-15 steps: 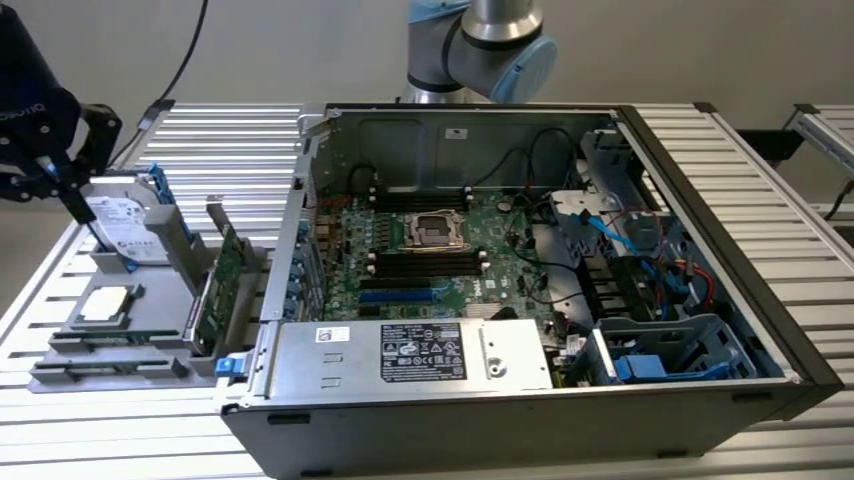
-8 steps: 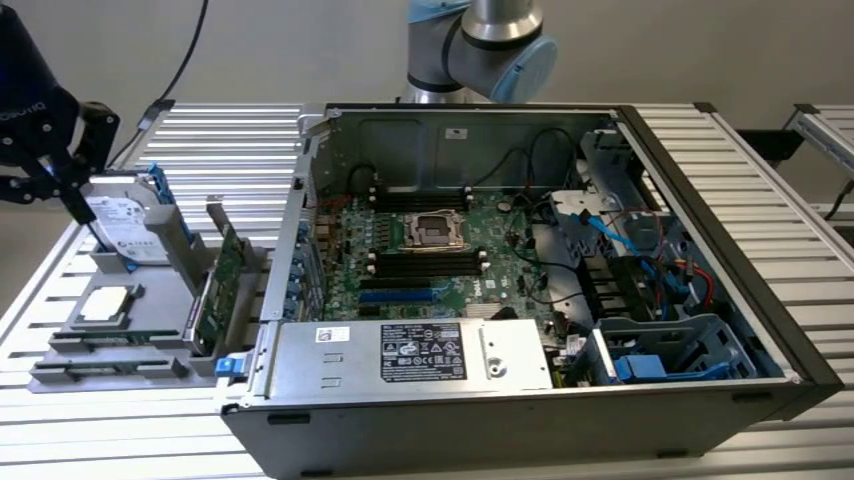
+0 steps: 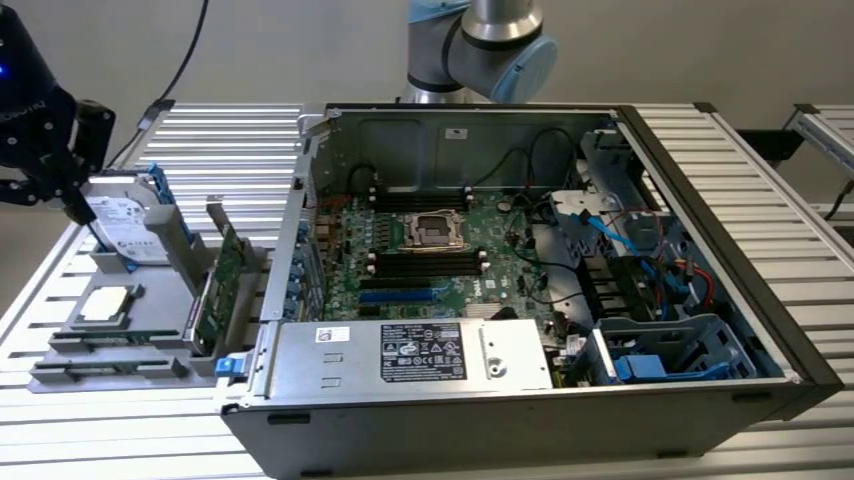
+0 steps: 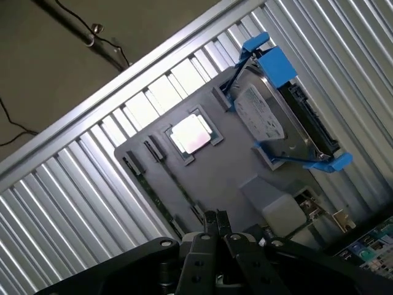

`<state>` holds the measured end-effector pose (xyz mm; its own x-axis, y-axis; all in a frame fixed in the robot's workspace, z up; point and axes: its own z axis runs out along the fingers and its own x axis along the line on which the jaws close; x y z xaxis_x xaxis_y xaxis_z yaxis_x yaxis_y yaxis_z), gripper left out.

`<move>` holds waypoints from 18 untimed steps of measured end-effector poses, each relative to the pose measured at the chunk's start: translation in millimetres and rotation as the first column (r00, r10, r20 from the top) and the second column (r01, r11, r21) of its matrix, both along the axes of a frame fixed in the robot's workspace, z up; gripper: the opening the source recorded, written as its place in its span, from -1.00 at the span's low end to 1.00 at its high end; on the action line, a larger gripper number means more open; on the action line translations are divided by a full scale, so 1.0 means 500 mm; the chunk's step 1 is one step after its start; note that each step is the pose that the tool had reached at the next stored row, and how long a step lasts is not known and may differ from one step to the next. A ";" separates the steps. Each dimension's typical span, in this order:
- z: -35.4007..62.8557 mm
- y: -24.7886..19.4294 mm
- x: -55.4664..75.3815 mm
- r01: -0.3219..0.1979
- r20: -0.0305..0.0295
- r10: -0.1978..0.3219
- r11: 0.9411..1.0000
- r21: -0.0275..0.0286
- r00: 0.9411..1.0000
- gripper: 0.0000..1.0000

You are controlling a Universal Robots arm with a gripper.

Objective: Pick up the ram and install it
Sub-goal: 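Pick up the ram and move it above insertion slot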

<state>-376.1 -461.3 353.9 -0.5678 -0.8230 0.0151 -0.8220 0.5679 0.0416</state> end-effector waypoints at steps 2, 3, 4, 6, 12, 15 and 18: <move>0.000 0.0000 0.000 -0.036 0.000 0.036 0.999 0.000 0.999 -0.79; 0.000 0.0000 0.000 -0.054 0.000 0.054 0.999 0.000 0.999 -0.79; 0.000 0.0000 0.000 -0.072 0.000 0.072 0.997 0.000 0.997 -0.79; 0.000 0.0000 0.000 -0.108 0.000 0.108 0.994 0.000 0.994 -0.79; 0.000 0.0000 0.000 -0.216 0.000 0.216 0.976 0.000 0.976 -0.79; 0.000 0.0000 0.000 -0.269 0.000 0.269 0.963 0.000 0.963 -0.79; 0.000 0.0000 0.000 -0.320 0.000 0.320 0.947 0.000 0.947 -0.79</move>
